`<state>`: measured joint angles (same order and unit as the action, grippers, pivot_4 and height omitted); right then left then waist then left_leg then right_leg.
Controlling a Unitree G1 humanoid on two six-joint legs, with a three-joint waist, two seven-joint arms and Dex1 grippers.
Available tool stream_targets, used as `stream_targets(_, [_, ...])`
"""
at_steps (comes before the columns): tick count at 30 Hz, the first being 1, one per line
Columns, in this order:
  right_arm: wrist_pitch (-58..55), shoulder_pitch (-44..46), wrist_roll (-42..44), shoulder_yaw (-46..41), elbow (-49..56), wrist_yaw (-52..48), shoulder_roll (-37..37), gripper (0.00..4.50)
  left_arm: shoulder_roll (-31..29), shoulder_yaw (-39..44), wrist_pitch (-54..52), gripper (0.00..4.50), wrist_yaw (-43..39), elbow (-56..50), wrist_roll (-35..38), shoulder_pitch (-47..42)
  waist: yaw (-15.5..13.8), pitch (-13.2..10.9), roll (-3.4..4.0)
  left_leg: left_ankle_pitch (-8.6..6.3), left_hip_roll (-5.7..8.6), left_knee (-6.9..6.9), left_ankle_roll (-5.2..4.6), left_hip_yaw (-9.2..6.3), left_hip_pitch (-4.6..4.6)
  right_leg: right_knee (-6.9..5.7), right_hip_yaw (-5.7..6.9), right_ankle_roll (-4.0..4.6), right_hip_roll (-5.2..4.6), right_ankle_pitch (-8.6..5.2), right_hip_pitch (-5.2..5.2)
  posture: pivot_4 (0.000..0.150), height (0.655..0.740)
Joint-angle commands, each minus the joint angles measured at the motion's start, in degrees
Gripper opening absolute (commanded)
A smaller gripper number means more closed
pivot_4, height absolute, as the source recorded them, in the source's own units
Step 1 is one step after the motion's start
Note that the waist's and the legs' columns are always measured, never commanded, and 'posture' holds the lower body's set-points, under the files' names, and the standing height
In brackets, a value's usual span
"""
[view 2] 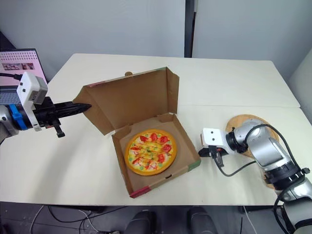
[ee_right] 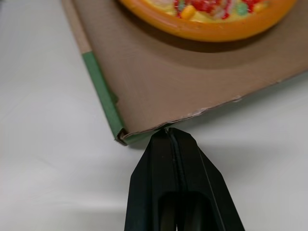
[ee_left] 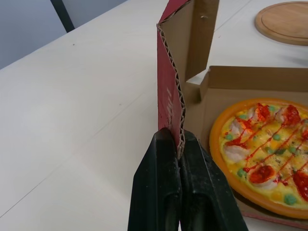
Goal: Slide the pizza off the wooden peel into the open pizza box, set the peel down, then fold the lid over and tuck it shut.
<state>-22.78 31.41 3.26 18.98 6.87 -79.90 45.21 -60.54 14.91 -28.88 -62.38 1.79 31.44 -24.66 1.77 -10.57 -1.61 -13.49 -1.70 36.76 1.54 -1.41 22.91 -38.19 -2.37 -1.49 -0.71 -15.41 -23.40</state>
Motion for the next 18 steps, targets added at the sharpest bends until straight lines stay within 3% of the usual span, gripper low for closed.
stream_targets(1, [-3.7,-1.0,2.3,-1.2,6.0,1.0,0.4,0.02,0.2,-0.3,2.3,0.00,-1.4,1.2,-1.2,-1.9,0.1,0.0,0.00,0.00,0.00,0.01,0.00,0.00,0.00,-0.01,0.00,0.00,0.00,0.00,0.00,0.150,0.7325])
stream_targets(10, [-5.6,-0.4,4.3,-9.1,1.9,8.5,1.4,0.02,0.7,-2.6,5.1,0.00,-5.1,6.9,-3.6,-6.0,0.0,0.0,-0.01,0.00,0.01,0.16,0.00,0.01,0.00,-0.16,-0.03,-0.01,0.03,-0.01,0.00,0.150,0.7325])
stream_targets(13, [-4.9,2.3,5.6,-13.4,-1.8,14.4,-2.2,0.60,0.9,-2.8,5.4,0.00,-5.8,7.9,-4.0,-6.7,0.1,0.0,-0.01,0.00,0.01,0.19,0.00,0.04,-0.03,-0.26,-0.07,-0.01,0.03,-0.01,-0.01,0.150,0.7325])
stream_targets(18, [-9.3,6.4,8.3,-18.1,-1.8,25.9,-11.5,2.30,2.0,-2.5,4.2,0.00,-5.9,9.1,-3.5,-8.4,0.3,0.0,-0.02,0.01,-0.01,0.21,0.00,0.00,-0.07,-0.69,-0.12,0.02,0.12,-0.02,-0.16,0.150,0.7325])
